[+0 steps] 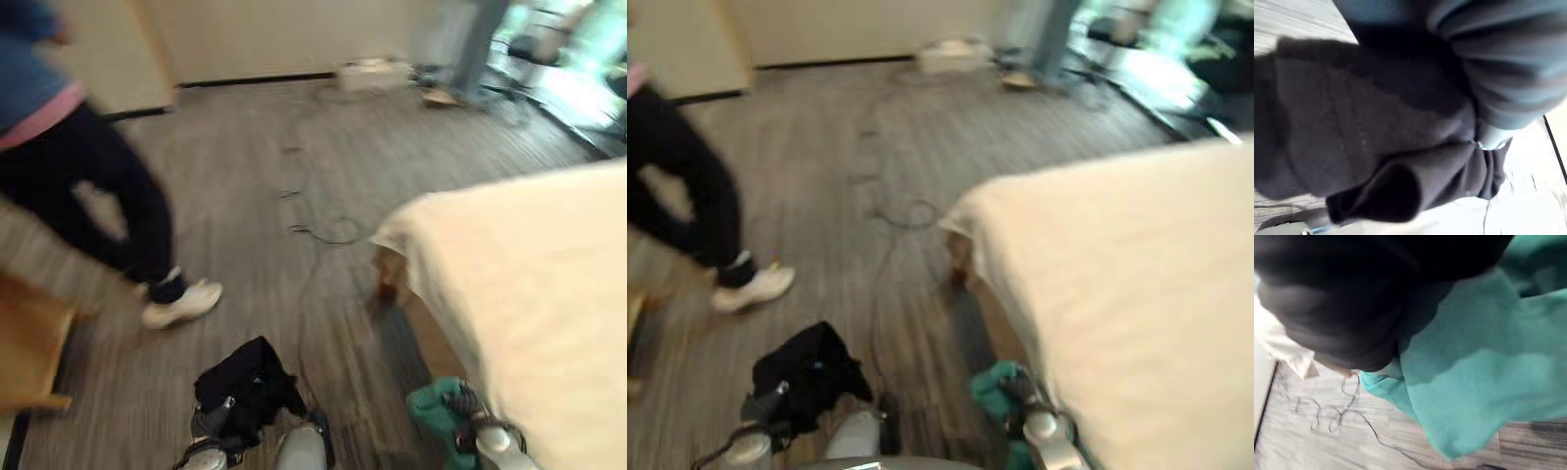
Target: Tidy up the quilt and then pick up the clothes from the bed and put them into the laundry hamper.
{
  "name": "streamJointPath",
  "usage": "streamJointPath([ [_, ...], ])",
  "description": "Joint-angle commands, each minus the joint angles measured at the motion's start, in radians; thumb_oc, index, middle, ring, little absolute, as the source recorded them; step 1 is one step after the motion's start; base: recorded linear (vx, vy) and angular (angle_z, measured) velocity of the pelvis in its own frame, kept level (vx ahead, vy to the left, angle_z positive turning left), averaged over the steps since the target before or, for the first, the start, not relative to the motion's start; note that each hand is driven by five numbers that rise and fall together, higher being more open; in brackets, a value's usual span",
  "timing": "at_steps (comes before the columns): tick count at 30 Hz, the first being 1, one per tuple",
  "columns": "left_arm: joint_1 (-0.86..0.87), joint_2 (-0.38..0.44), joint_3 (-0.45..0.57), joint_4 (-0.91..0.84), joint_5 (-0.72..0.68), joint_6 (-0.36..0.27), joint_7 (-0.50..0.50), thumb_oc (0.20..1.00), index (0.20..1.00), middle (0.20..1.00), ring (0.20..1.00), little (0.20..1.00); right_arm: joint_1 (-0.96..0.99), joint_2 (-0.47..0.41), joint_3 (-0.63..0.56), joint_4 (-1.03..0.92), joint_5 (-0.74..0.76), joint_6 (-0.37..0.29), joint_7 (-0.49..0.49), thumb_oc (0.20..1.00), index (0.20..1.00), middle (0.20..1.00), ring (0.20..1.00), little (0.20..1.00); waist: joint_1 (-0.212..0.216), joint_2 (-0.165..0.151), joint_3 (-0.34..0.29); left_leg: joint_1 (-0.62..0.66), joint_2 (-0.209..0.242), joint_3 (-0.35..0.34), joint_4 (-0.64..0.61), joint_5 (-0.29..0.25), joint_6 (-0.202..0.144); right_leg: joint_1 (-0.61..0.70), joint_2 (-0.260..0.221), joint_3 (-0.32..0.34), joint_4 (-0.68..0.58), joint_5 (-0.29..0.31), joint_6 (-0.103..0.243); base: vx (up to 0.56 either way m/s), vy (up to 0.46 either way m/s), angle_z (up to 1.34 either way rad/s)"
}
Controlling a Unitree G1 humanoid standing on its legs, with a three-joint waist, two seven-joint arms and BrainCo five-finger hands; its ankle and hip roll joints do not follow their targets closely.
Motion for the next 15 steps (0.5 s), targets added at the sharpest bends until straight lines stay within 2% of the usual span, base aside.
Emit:
streamJointPath([
  [1, -0.09, 0.089, -0.026, -0.048, 0.012, -0.022, 0.032, 0.2, 0.2, 0.2, 0.2, 0.2, -0.059, -0.028, -0.036, -0.05, 0.025, -0.048, -0.021, 0.2, 0.2, 0.2, 0.2, 0.2, -0.009, -0.004, 0.087, 0.085, 0.074, -0.159, -0.186, 0.031, -0.187, -0.174, -0.023, 0.165, -0.088, 0.06, 0.141, 0.12, 0.292, 0.95],
  [2, -0.092, 0.086, -0.031, -0.071, -0.006, -0.034, 0.038, 0.2, 0.2, 0.2, 0.2, 0.2, -0.065, -0.029, -0.035, -0.06, 0.029, -0.047, -0.025, 0.2, 0.2, 0.2, 0.2, 0.2, -0.018, 0.009, 0.094, 0.09, 0.066, -0.204, -0.216, 0.044, -0.19, -0.246, 0.042, 0.298, -0.054, -0.028, 0.098, 0.13, 0.283, 1.39],
  [3, -0.105, 0.082, -0.049, -0.087, -0.01, -0.038, 0.039, 0.2, 0.2, 0.2, 0.2, 0.2, -0.071, -0.033, -0.041, -0.067, 0.03, -0.053, -0.034, 0.2, 0.2, 0.2, 0.2, 0.2, -0.034, 0.019, 0.109, 0.099, 0.049, -0.256, -0.239, 0.054, -0.195, -0.323, 0.114, 0.414, -0.044, -0.104, 0.078, 0.24, 0.198, 2.57],
  [4, -0.125, 0.073, -0.073, -0.114, -0.019, -0.042, 0.012, 0.2, 0.2, 0.2, 0.2, 0.2, -0.078, -0.04, -0.073, -0.039, 0.042, -0.063, -0.056, 0.2, 0.2, 0.2, 0.2, 0.2, -0.048, 0.034, 0.125, 0.098, 0.009, -0.352, -0.252, 0.066, -0.19, -0.348, 0.198, 0.485, -0.148, -0.15, 0.075, 0.21, 0.092, 3.08],
  [5, -0.126, 0.073, -0.073, -0.114, -0.019, -0.042, 0.012, 0.2, 0.2, 0.2, 0.2, 0.2, -0.078, -0.04, -0.073, -0.039, 0.043, -0.064, -0.056, 0.2, 0.2, 0.2, 0.2, 0.2, -0.05, 0.035, 0.126, 0.099, 0.009, -0.355, -0.252, 0.065, -0.19, -0.344, 0.199, 0.482, -0.15, -0.15, 0.075, 0.22, -0.002, 3.1],
  [6, -0.134, 0.077, -0.091, -0.125, -0.026, -0.042, 0.004, 0.2, 0.2, 0.2, 0.2, 0.2, -0.08, -0.045, -0.1, -0.04, 0.056, -0.066, -0.067, 0.2, 0.2, 0.2, 0.2, 0.2, -0.071, 0.042, 0.128, 0.103, -0.002, -0.405, -0.26, 0.065, -0.191, -0.38, 0.225, 0.525, -0.179, -0.155, 0.059, 0.25, -0.049, 2.67],
  [7, -0.158, 0.08, -0.109, -0.117, -0.018, -0.039, -0.001, 0.2, 0.2, 0.2, 0.2, 0.2, -0.092, -0.051, -0.131, -0.018, 0.088, -0.068, -0.077, 0.2, 0.2, 0.2, 0.2, 0.2, -0.106, 0.045, 0.139, 0.137, -0.038, -0.477, -0.263, 0.047, -0.187, -0.421, 0.261, 0.628, -0.271, -0.128, 0.058, 0.25, -0.045, 2.1],
  [8, -0.159, 0.08, -0.109, -0.116, -0.018, -0.039, -0.001, 0.2, 0.2, 0.2, 0.2, 0.2, -0.093, -0.051, -0.131, -0.017, 0.089, -0.068, -0.077, 0.2, 0.2, 0.2, 0.2, 0.2, -0.108, 0.046, 0.139, 0.134, -0.038, -0.479, -0.263, 0.048, -0.186, -0.42, 0.262, 0.626, -0.275, -0.124, 0.058, 0.23, -0.052, 1.83],
  [9, -0.169, 0.083, -0.097, -0.056, 0.016, -0.004, 0.015, 0.2, 0.2, 0.2, 0.2, 0.2, -0.091, -0.067, -0.147, -0.003, 0.063, -0.068, -0.11, 0.2, 0.2, 0.2, 0.2, 0.2, -0.131, 0.037, 0.153, 0.143, -0.047, -0.48, -0.259, 0.035, -0.179, -0.422, 0.268, 0.668, -0.345, -0.107, 0.058, 0.1, -0.027, 1.92],
  [10, -0.183, 0.068, -0.109, -0.068, 0.01, -0.042, 0.001, 0.2, 0.2, 0.2, 0.2, 0.2, -0.09, -0.064, -0.148, 0.002, 0.088, -0.071, -0.071, 0.2, 0.2, 0.2, 0.2, 0.2, -0.133, 0.027, 0.159, 0.143, -0.095, -0.529, -0.205, 0.002, -0.172, -0.403, 0.254, 0.7, -0.372, -0.078, 0.066, 0.1, -0.029, 1.86],
  [12, -0.172, 0.054, -0.116, -0.071, 0.005, -0.041, -0.013, 0.2, 0.2, 0.2, 0.2, 0.2, -0.095, -0.065, -0.151, 0.006, 0.095, -0.064, -0.068, 0.2, 0.2, 0.2, 0.2, 0.2, -0.134, 0.024, 0.148, 0.139, -0.102, -0.527, -0.2, -0.003, -0.168, -0.388, 0.248, 0.689, -0.395, -0.064, 0.066, 0.09, -0.039, 1.27],
  [15, -0.128, 0.03, -0.097, -0.068, -0.013, -0.043, -0.03, 0.2, 0.2, 0.2, 0.2, 0.2, -0.094, -0.073, -0.145, 0.0, 0.089, -0.062, -0.058, 0.2, 0.2, 0.2, 0.2, 0.2, -0.143, 0.031, 0.111, 0.155, -0.099, -0.504, -0.211, -0.013, -0.165, -0.354, 0.253, 0.7, -0.463, -0.033, 0.074, 0.13, -0.025, 0.26],
])
